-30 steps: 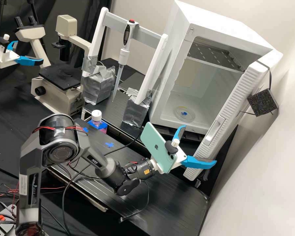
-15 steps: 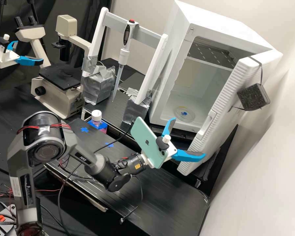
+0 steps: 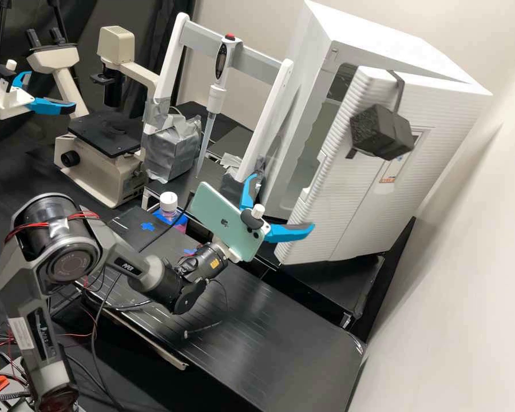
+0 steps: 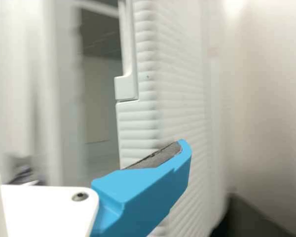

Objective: Close the door

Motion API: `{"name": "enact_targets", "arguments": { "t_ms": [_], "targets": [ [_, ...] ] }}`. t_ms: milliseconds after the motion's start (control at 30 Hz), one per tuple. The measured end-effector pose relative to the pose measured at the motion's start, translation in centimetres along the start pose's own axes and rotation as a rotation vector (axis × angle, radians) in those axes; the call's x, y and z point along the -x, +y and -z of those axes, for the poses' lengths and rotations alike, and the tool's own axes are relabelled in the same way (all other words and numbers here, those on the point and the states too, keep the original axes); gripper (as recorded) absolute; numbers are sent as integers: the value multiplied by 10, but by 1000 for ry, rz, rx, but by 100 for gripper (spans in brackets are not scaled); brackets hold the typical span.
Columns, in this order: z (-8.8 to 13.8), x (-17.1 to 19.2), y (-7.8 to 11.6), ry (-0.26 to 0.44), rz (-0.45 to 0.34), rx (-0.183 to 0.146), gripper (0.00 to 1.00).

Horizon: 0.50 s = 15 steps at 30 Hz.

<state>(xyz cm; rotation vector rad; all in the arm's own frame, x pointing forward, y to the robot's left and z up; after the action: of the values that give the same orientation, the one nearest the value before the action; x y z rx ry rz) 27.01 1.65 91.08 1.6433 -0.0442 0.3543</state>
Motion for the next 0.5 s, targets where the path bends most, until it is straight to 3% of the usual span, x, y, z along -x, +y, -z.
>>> {"name": "enact_targets", "arguments": {
  "t_ms": [200,500],
  "targets": [
    [18,-8,-15,110,87,4,100],
    [20,-11,-20,125,102,-5,100]
  ]
}}
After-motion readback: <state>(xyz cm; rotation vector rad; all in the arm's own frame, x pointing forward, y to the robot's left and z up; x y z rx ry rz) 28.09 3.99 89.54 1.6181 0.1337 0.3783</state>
